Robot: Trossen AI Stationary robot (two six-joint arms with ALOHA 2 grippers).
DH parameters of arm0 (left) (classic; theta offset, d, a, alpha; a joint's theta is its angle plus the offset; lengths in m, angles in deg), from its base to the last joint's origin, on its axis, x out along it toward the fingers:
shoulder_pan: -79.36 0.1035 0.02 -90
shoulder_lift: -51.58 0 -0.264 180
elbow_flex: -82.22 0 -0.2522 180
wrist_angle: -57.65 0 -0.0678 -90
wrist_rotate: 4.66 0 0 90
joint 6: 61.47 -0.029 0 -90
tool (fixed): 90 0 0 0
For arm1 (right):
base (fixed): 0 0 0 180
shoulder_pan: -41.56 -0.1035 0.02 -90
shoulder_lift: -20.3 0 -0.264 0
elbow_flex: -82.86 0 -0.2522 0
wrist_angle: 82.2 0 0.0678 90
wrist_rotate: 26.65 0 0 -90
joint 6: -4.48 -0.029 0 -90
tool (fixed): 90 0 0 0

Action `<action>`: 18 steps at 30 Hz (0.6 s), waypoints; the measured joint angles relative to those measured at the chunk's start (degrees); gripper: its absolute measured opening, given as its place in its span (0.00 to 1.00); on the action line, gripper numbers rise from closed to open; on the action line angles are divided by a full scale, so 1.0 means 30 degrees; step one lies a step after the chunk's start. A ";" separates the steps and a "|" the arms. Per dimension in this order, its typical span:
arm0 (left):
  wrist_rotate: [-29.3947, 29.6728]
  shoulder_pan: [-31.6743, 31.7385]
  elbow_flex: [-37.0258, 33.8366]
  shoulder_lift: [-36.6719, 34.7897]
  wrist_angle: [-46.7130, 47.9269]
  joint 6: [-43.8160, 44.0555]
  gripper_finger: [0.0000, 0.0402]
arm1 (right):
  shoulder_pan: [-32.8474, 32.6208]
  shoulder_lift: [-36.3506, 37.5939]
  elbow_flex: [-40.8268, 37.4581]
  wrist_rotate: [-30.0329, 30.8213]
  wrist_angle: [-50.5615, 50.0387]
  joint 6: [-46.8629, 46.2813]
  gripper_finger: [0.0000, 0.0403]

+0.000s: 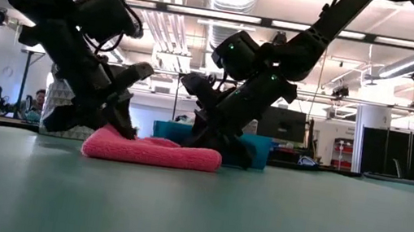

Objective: Fold microfiber towels
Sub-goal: Put the pink microfiber cloth into the blue bin

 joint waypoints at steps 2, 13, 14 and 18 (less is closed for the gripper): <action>0.0009 -0.0007 0.0007 -0.0007 -0.0747 -0.0468 0.03 | -0.0024 0.0106 -0.0015 -0.0050 -0.0071 0.0007 0.02; 0.0133 0.0022 0.0288 -0.0051 -0.3695 -0.2749 0.01 | -0.0160 0.3156 -0.0044 0.1299 -0.3469 0.2231 0.02; 0.0140 0.0056 0.0467 -0.0058 -0.4120 -0.3365 0.01 | -0.0160 0.3443 -0.0044 0.1398 -0.3608 0.2332 0.02; 0.0155 0.0250 0.1651 -0.0058 -0.4315 -0.5259 0.01 | -0.0265 0.4250 -0.0044 0.2203 -0.4465 0.2524 0.02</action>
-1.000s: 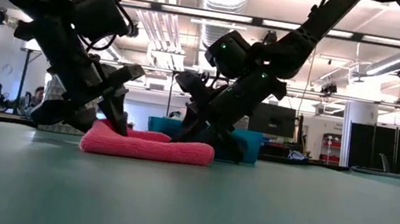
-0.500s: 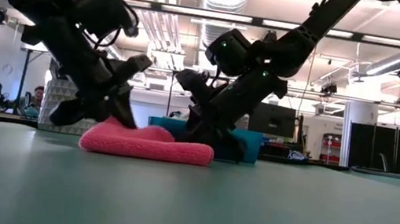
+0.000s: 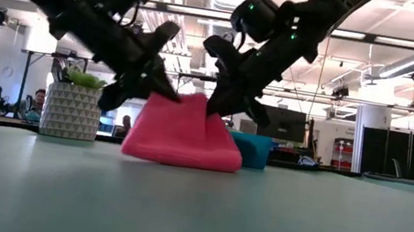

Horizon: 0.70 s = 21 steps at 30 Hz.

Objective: Fold microfiber towels
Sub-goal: Put the pink microfiber cloth into the blue bin

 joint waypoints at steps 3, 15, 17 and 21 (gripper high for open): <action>0.0160 0.0223 0.1008 -0.0007 0.0509 -0.1030 0.01 | -0.0030 0.0593 0.0000 0.0391 -0.0745 0.0354 0.02; -0.0202 0.2299 0.3771 -0.0022 0.1005 -0.4313 0.00 | 0.0152 0.2920 -0.0004 0.2887 -0.2486 0.1608 0.02; -0.0655 0.2635 0.4395 -0.0029 0.1341 -0.4861 0.00 | 0.0332 0.3058 -0.0007 0.3068 -0.2580 0.1695 0.02; -0.1042 0.3241 0.6103 -0.0029 0.3924 -0.6297 0.00 | 0.0867 0.3207 -0.0006 0.3365 -0.2420 0.1732 0.02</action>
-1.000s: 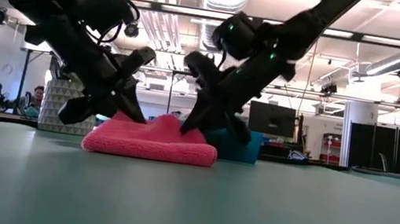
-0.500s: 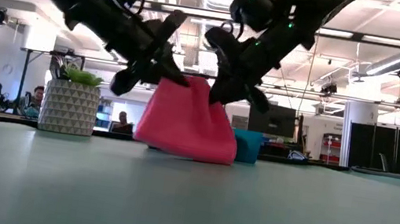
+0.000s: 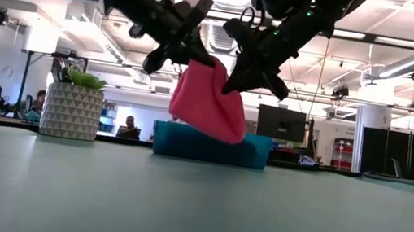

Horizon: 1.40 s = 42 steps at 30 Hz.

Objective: Fold microfiber towels
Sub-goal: Put the pink microfiber cloth into the blue bin

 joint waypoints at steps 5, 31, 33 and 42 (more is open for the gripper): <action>-0.0044 0.0671 0.2234 0.0336 0.2793 -0.2508 0.00 | 0.0790 0.0015 0.0501 0.0328 -0.0024 0.0433 0.02; -0.1704 0.6061 0.5981 0.5134 0.3336 -0.6058 0.00 | 0.5779 0.0082 0.1195 0.0453 -0.0362 0.1942 0.02; -0.2206 0.6305 0.6278 0.5526 0.3399 -0.6119 0.00 | 0.6093 -0.0235 0.1195 0.0431 -0.0151 0.1922 0.02; -0.2614 0.6756 0.6767 0.6521 0.3537 -0.7352 0.00 | 0.6730 -0.2416 0.1244 -0.1033 -0.0004 0.1420 0.02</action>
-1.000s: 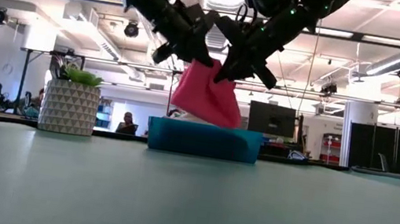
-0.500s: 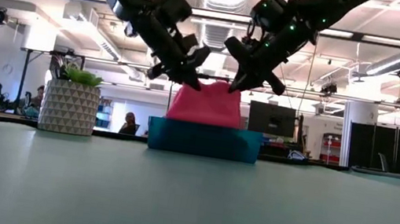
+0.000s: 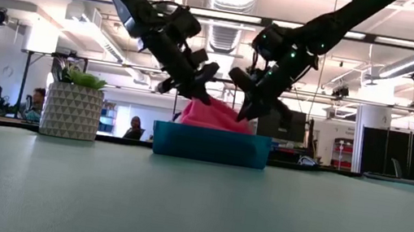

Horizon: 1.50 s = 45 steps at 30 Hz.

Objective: Fold microfiber towels
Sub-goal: Put the pink microfiber cloth into the blue bin

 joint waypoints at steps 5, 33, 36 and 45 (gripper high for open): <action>0.0101 0.0284 0.0001 0.0051 -0.0001 -0.0696 0.00 | 0.0310 -0.0044 0.0025 0.0188 0.0240 0.0015 0.02; 0.0786 0.0652 -0.0007 -0.1465 0.0015 -0.3735 0.37 | 0.1331 0.0151 0.4900 0.0624 -0.5264 0.3170 0.37; 0.0794 0.0652 -0.0007 -0.2829 0.0186 -0.3719 0.43 | 0.1309 0.0182 0.5715 -0.0277 -0.6898 0.4108 0.38; -0.1820 0.0164 -0.1121 -0.4044 0.2025 -0.3602 0.38 | 0.1258 -0.0479 0.5217 -0.3528 -0.7362 0.3836 0.33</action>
